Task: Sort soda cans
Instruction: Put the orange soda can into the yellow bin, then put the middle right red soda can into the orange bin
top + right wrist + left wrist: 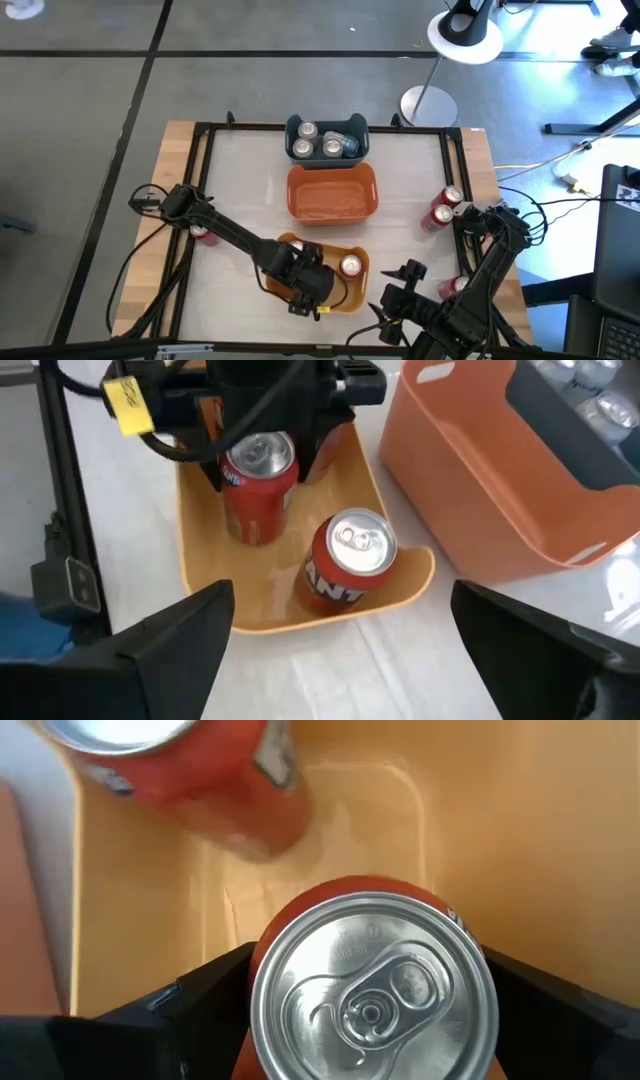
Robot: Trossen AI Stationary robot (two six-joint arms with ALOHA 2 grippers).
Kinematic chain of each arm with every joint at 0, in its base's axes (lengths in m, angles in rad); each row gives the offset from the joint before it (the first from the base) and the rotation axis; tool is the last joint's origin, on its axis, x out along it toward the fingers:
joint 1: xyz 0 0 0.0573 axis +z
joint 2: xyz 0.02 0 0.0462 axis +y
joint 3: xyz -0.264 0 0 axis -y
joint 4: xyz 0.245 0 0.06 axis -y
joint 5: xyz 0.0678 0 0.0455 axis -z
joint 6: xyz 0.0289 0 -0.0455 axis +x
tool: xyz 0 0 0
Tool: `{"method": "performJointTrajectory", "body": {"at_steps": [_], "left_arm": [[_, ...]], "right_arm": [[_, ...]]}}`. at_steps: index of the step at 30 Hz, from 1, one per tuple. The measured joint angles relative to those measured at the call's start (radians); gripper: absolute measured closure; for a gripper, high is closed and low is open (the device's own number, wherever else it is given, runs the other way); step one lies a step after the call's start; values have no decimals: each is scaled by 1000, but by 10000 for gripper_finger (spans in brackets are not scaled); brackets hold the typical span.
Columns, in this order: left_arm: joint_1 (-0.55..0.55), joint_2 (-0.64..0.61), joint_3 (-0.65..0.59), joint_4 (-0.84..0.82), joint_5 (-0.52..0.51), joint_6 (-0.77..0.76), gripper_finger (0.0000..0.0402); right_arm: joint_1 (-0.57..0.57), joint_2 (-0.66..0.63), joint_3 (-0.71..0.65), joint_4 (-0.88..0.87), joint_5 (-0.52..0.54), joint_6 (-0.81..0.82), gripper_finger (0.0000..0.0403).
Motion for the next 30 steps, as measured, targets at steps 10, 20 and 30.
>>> {"method": "performJointTrajectory", "body": {"at_steps": [10, 20, 30], "left_arm": [[5, 21, -5, 6, 61, -25, 70], [15, -101, 24, -13, 46, 17, 70], [24, -295, 14, -217, -164, 4, 70]], "right_arm": [[0, 0, 0, 0, -39, -20, 31], [-34, 0, 0, -6, -49, -37, 31], [-144, -28, 0, -79, -120, -140, 31]]}}
